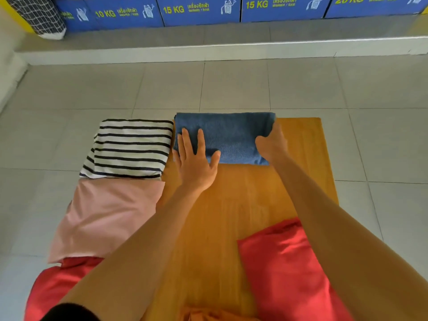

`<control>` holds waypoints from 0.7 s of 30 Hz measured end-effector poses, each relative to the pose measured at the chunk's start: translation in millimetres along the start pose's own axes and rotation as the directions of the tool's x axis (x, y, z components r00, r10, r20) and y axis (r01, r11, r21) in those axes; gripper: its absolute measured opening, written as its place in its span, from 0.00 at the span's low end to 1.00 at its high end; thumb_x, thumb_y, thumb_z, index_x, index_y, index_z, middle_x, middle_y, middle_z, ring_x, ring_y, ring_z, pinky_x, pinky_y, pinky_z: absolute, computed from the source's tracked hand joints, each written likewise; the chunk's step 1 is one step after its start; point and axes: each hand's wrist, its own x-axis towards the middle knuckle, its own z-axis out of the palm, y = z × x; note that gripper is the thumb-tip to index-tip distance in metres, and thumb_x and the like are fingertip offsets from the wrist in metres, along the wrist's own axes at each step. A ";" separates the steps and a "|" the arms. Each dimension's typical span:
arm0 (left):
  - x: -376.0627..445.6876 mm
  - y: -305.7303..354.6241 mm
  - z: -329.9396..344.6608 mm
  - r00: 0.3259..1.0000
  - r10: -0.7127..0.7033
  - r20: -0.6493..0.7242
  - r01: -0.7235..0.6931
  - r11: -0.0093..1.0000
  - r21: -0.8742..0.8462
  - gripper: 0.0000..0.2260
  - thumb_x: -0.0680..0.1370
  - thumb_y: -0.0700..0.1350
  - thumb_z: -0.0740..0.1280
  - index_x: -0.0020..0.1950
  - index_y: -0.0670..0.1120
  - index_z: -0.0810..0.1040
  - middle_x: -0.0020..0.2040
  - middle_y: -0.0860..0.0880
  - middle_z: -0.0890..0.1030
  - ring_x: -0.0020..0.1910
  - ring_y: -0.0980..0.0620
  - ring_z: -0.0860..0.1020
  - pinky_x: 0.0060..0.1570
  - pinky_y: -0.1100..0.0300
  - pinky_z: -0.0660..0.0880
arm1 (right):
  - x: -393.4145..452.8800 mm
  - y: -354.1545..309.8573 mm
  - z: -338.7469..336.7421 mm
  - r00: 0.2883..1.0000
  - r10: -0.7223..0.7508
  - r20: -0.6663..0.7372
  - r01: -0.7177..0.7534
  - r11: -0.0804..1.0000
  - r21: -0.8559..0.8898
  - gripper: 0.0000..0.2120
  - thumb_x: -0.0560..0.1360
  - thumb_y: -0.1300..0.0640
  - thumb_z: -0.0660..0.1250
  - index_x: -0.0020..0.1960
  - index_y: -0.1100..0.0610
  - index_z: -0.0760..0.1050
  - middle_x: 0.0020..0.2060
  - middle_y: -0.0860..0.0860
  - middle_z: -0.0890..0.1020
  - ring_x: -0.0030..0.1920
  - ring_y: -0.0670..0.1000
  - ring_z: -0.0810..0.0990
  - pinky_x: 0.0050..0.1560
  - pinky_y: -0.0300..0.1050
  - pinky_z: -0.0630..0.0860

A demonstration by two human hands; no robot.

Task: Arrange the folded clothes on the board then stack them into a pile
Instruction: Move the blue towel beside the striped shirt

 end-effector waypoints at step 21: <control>-151.8 50.3 -27.9 0.823 0.088 0.561 0.106 0.947 -0.305 0.43 0.74 0.67 0.62 0.80 0.45 0.51 0.77 0.42 0.63 0.75 0.44 0.64 0.71 0.49 0.65 | -228.8 195.8 -100.7 0.944 0.158 -0.291 -0.183 0.981 -0.061 0.25 0.78 0.46 0.67 0.71 0.56 0.72 0.66 0.54 0.78 0.66 0.58 0.75 0.66 0.55 0.73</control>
